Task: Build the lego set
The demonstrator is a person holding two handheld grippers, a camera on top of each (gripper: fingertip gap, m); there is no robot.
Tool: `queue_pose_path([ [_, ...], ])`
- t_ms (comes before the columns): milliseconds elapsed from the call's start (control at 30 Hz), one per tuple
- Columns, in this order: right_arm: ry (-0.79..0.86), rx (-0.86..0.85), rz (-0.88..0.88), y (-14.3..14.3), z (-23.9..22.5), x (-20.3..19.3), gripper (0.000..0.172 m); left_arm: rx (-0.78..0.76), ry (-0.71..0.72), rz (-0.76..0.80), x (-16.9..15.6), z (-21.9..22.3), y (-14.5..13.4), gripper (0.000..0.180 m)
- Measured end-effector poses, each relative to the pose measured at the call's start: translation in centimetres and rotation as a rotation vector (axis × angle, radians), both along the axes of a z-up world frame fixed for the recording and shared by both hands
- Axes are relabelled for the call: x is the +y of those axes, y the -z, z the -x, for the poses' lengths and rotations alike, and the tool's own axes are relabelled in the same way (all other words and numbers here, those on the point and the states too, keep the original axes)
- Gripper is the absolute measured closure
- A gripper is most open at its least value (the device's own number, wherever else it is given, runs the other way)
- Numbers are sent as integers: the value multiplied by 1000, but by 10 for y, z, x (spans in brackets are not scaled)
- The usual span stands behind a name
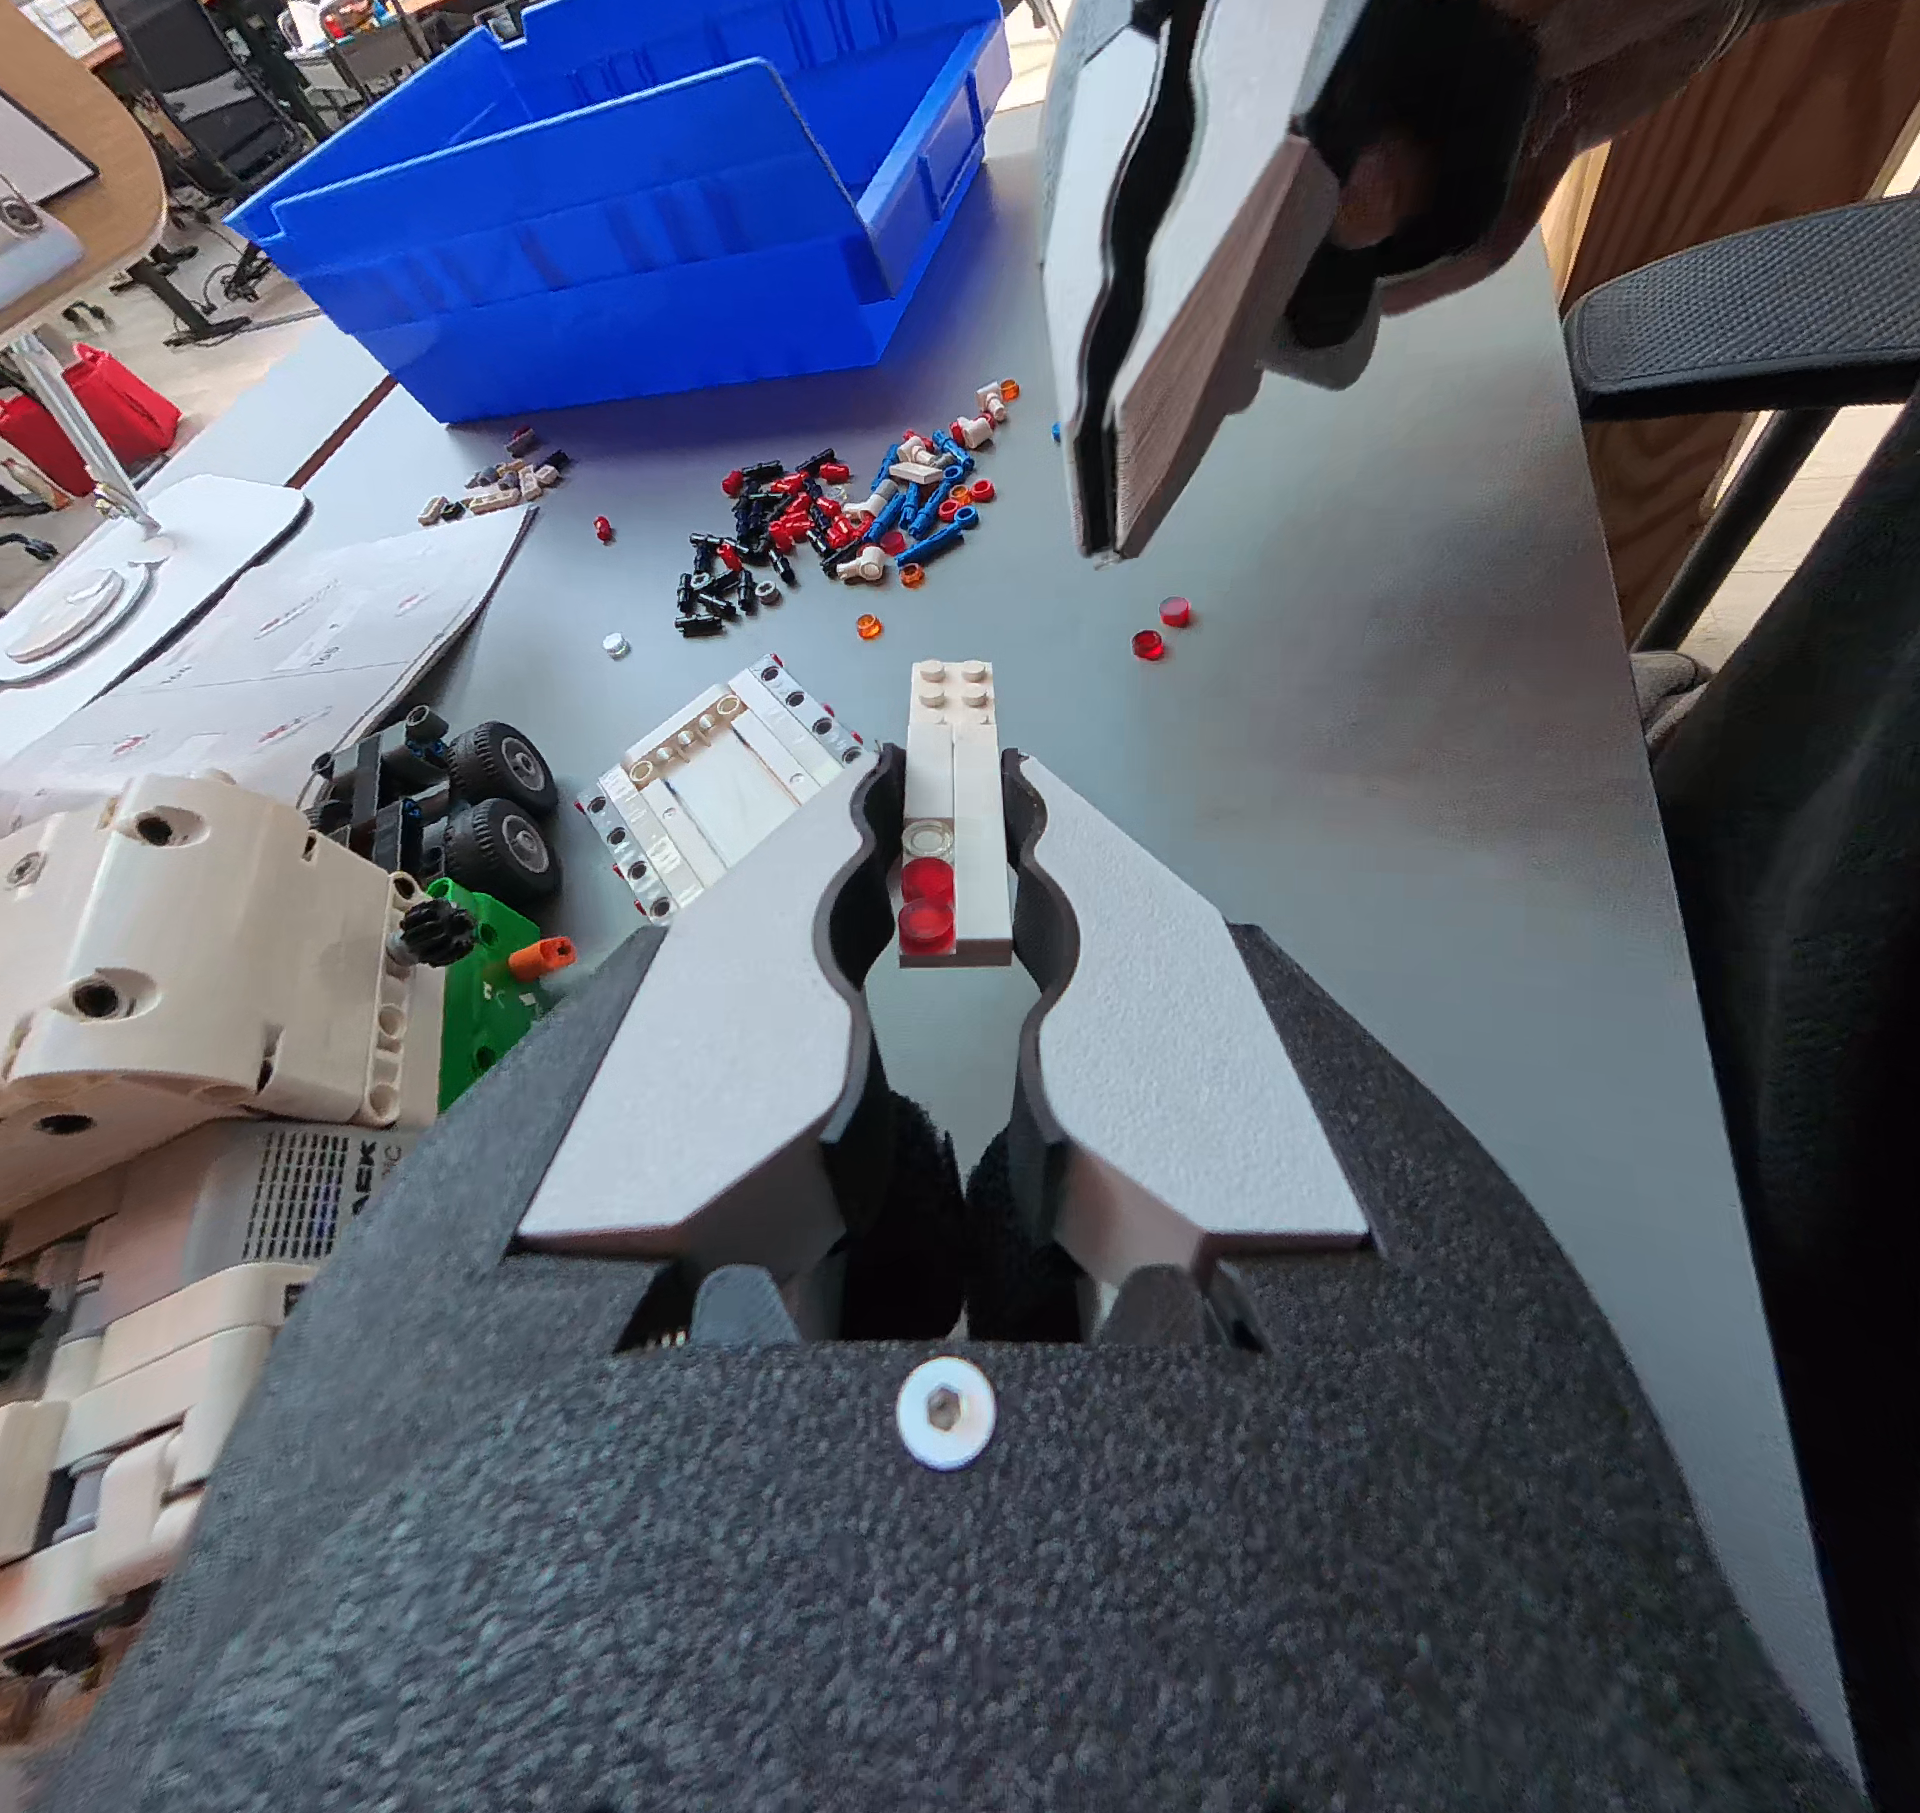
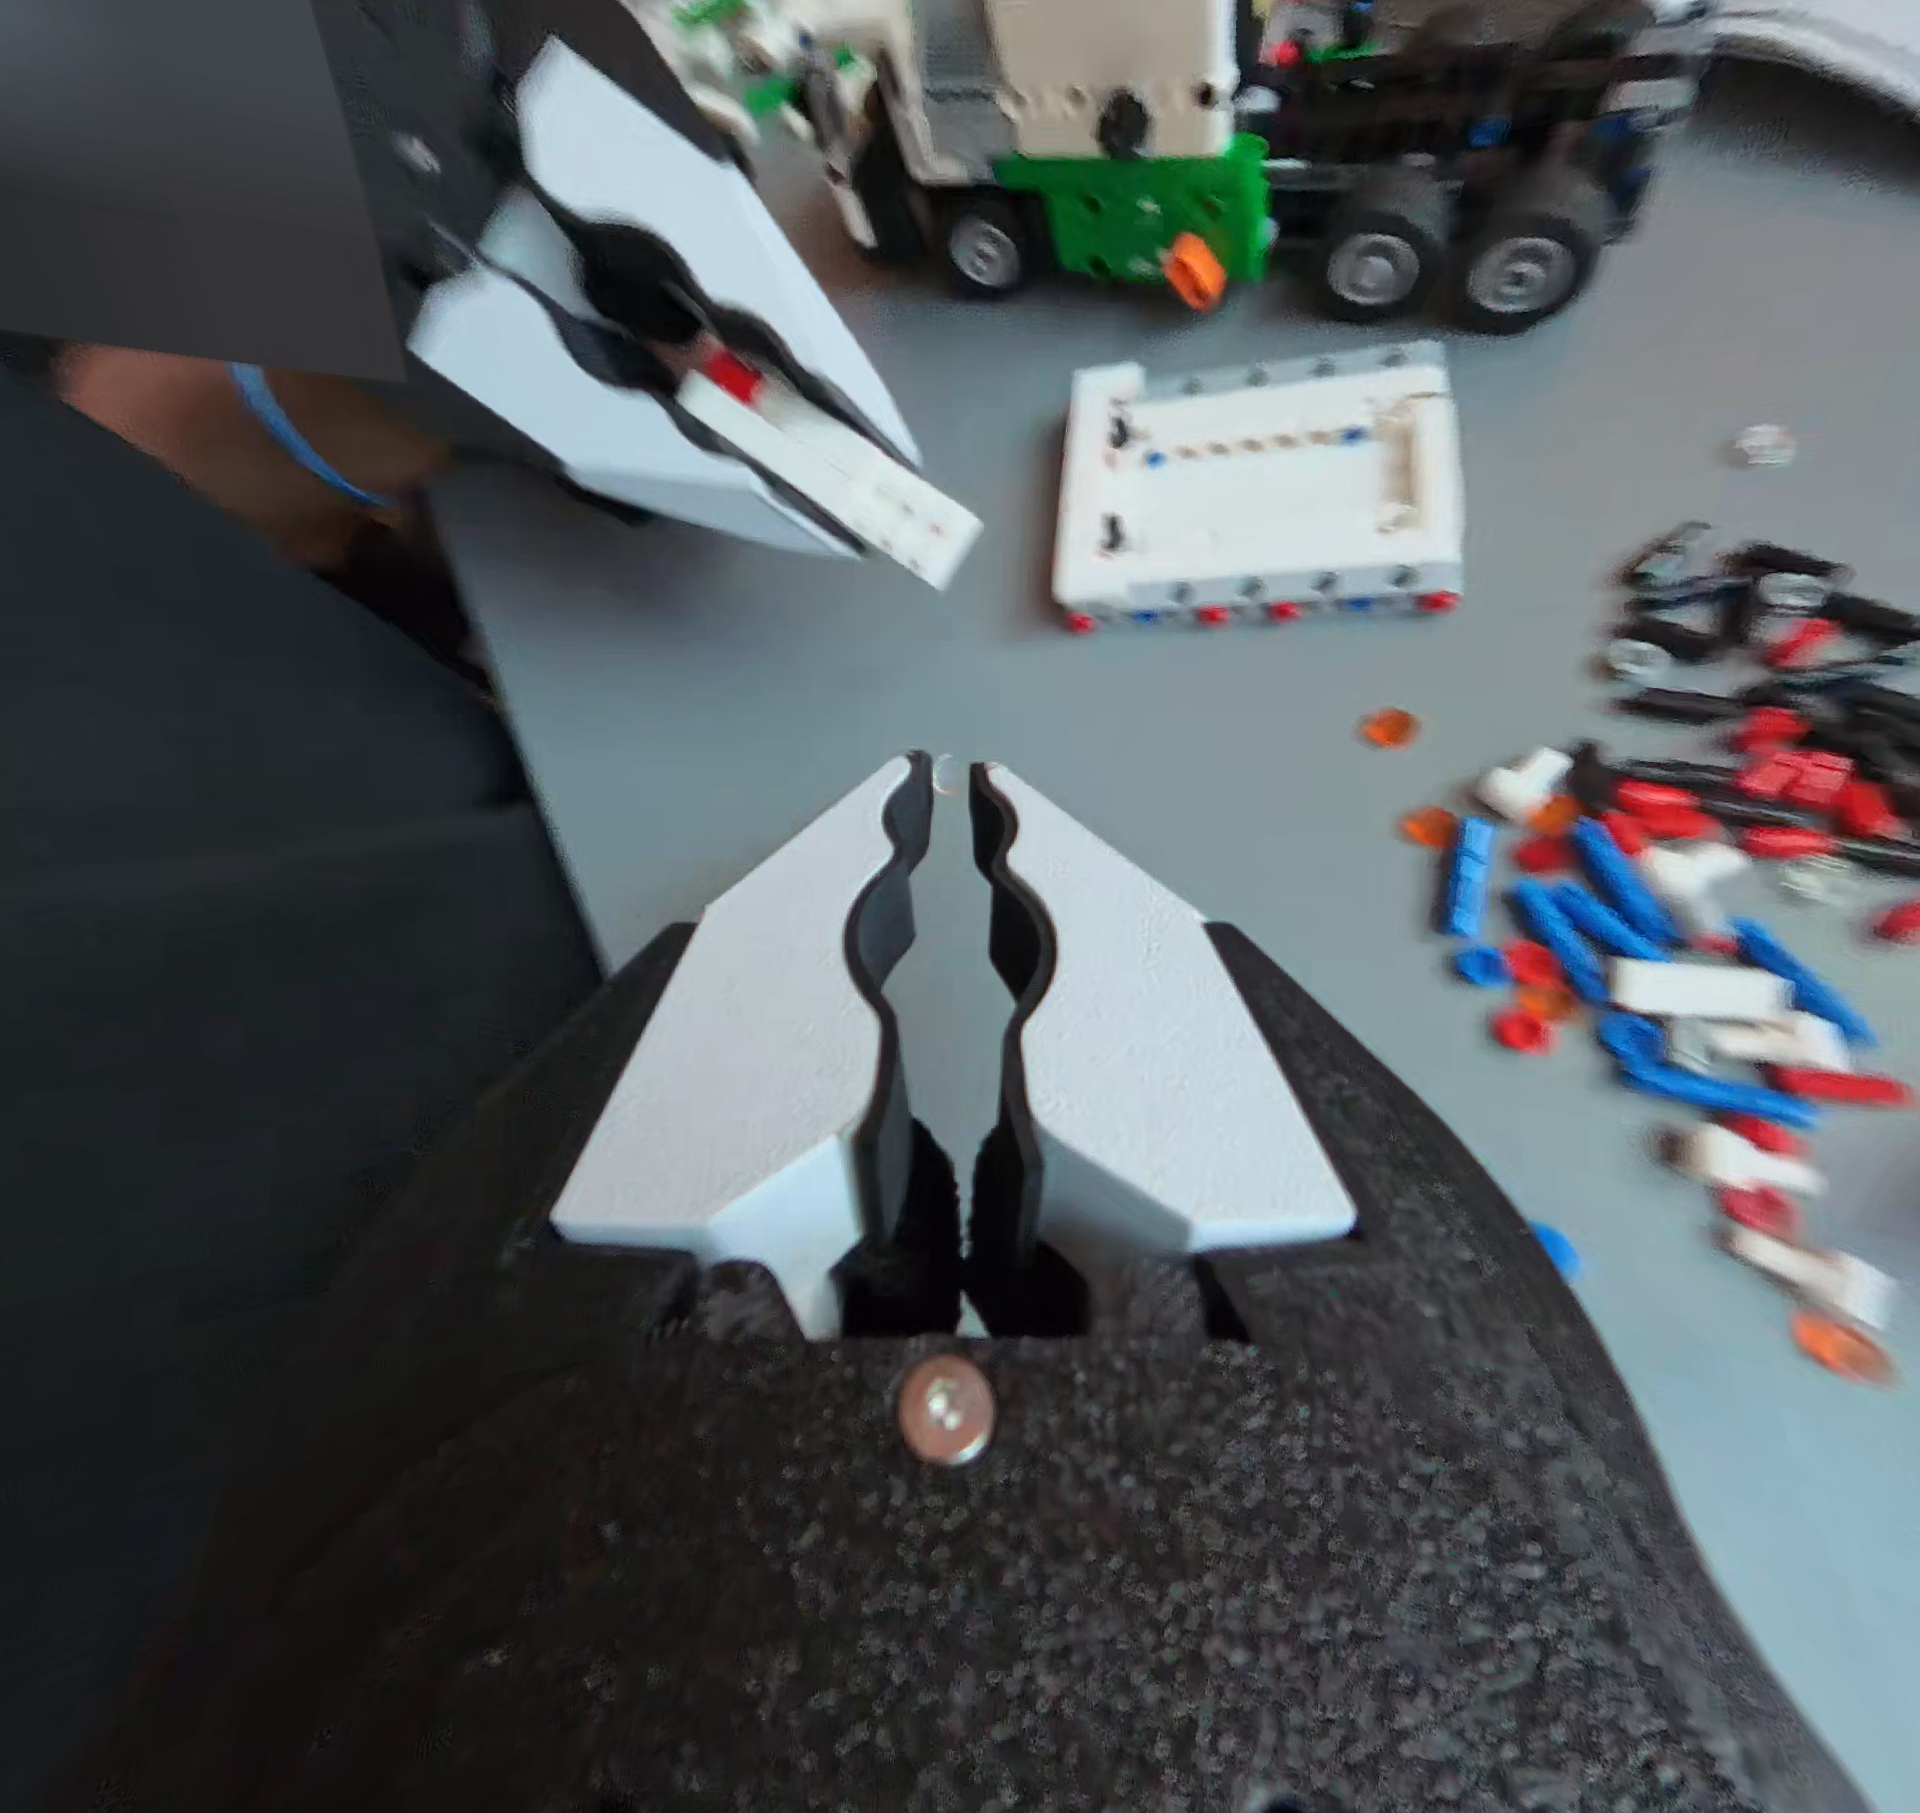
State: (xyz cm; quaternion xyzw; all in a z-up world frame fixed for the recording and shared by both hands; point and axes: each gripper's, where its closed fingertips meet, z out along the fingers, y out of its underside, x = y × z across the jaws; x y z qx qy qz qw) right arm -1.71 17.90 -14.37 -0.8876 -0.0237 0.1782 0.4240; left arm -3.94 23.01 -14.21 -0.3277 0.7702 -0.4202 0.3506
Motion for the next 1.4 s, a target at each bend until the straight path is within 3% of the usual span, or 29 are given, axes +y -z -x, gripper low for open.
queue_pose_path([
  [67,-15,233,-58,-22,21,18,166,-18,8,-4,-3,0,-2,164],
  [100,0,272,-99,-31,24,27,166,-18,10,-3,-5,0,-3,164],
  [133,9,243,-127,-34,25,34,166,-8,15,5,-6,0,-2,164],
  [267,-45,-168,-165,-31,26,46,166,7,31,99,-9,2,-10,164],
  [367,-104,-300,-136,-30,28,49,166,8,35,149,-7,3,-15,164],
  [533,-179,-387,-112,-36,34,56,165,1,44,173,-9,4,-20,164],
  [767,-209,-348,-103,-43,38,59,162,11,43,255,-5,6,-26,164],
  [900,-139,-210,-115,-52,32,60,158,-3,25,251,0,5,-28,164],
  [1100,64,342,-99,-55,19,66,136,-27,3,201,1,4,-27,164],
  [1233,127,424,-38,-34,20,64,122,-31,2,211,2,4,-29,164],
  [1400,142,605,-53,-33,27,66,126,-39,9,206,0,4,-30,164],
])
